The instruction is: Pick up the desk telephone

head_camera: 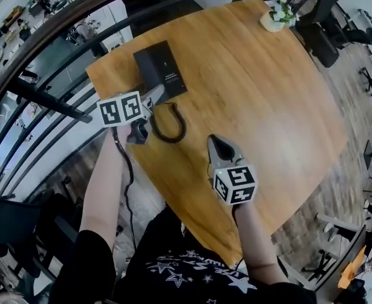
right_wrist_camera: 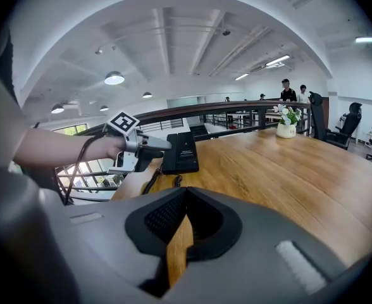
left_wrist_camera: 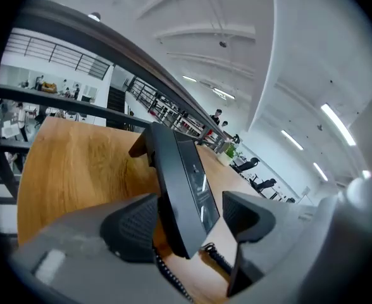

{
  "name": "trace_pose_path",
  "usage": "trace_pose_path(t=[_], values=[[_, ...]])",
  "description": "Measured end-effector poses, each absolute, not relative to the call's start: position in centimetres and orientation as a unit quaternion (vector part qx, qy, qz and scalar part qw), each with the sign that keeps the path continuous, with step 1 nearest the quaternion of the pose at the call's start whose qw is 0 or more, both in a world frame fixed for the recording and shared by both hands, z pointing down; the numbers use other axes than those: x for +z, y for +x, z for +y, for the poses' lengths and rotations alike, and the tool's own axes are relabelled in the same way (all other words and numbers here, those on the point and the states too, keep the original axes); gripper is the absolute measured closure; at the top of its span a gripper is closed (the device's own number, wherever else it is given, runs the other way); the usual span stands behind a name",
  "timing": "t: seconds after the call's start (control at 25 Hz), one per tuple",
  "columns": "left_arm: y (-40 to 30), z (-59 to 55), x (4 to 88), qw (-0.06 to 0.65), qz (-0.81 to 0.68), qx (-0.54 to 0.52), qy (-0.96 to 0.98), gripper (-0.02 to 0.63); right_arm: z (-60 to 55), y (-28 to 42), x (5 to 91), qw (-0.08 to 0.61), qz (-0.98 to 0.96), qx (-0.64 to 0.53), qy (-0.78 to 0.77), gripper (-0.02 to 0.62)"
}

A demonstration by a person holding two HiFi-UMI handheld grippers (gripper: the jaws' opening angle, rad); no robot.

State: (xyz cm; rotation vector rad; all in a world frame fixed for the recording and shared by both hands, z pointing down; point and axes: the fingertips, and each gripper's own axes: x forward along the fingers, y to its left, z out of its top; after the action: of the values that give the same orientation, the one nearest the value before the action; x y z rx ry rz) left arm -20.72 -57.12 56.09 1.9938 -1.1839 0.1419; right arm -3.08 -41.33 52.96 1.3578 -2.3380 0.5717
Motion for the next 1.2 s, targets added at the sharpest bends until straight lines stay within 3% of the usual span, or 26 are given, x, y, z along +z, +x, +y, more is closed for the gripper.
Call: trace_pose_path(t=[0.2,1.2], values=[[-20.8,-59.6,57.1,0.437,-0.455,0.037,0.775,0.281,-41.8,-3.2,53.8,0.19,-0.827,0.216,0.483,0.594],[-19.1,-64.6,58.7,0.455,-0.436,0.063,0.774,0.273,-42.8,-1.4,55.0,0.179,-0.817,0.243,0.492,0.592]])
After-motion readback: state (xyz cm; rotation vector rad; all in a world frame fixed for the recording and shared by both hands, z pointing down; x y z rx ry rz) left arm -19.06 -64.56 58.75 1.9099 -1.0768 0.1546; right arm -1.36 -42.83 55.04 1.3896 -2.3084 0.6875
